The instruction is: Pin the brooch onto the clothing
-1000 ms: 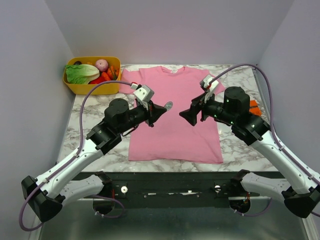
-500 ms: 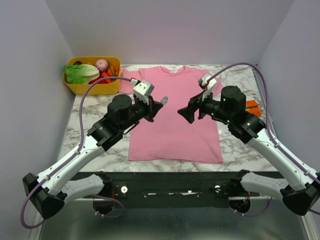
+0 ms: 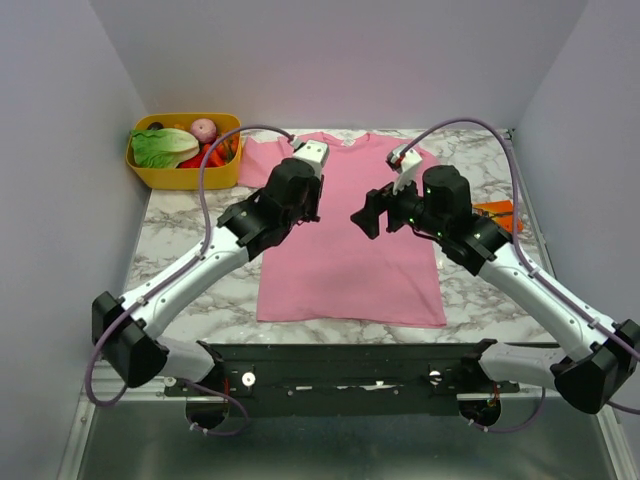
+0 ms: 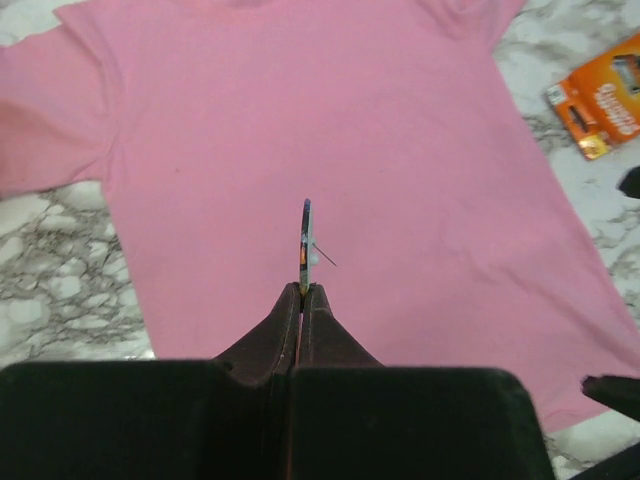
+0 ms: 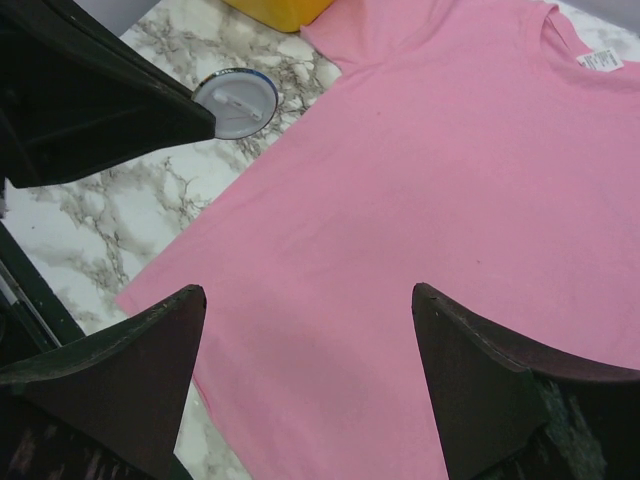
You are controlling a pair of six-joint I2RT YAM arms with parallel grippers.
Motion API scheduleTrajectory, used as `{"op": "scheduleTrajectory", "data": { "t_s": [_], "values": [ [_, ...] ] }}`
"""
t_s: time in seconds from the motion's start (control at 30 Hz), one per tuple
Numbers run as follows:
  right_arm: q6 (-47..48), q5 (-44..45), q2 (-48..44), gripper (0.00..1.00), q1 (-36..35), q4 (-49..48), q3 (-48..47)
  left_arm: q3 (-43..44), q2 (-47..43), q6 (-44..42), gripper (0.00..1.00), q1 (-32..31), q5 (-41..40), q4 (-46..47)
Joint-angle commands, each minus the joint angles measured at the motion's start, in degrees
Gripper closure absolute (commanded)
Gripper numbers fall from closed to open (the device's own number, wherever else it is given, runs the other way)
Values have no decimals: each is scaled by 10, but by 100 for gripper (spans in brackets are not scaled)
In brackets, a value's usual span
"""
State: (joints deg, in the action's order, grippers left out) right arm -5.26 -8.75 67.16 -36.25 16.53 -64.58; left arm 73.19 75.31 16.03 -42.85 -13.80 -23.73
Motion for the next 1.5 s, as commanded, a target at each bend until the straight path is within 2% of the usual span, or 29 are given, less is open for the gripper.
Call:
{"op": "scheduleTrajectory", "data": {
  "t_s": [0.0, 0.2, 0.37, 0.5, 0.63, 0.87, 0.97, 1.23, 1.47],
  "values": [
    [-27, 37, 12, 8, 10, 3, -16, 63, 69, 16, 100, -3, -112, -91],
    [-66, -26, 24, 7, 58, 2, 1, 143, 171, 13, 100, -4, -173, -157],
    [-107, -93, 16, 1, 133, -23, 49, 190, 241, 3, 100, -3, -193, -177],
    [-135, -151, 5, 0, 183, -40, 83, 237, 293, 2, 100, -3, -225, -210],
    [-150, -176, -8, 0, 218, -48, 107, 276, 336, -8, 100, 0, -245, -224],
    [-164, -189, -24, 0, 255, -48, 130, 418, 444, -15, 100, 7, -293, -305],
    [-165, -194, -27, 0, 258, -45, 130, 449, 457, -13, 100, 15, -279, -328],
    [-160, -197, -26, 0, 261, -41, 133, 430, 427, -28, 100, 40, -207, -295],
    [-163, -204, -20, 0, 261, -41, 132, 477, 460, -41, 100, 41, -218, -317]
  ]
}}
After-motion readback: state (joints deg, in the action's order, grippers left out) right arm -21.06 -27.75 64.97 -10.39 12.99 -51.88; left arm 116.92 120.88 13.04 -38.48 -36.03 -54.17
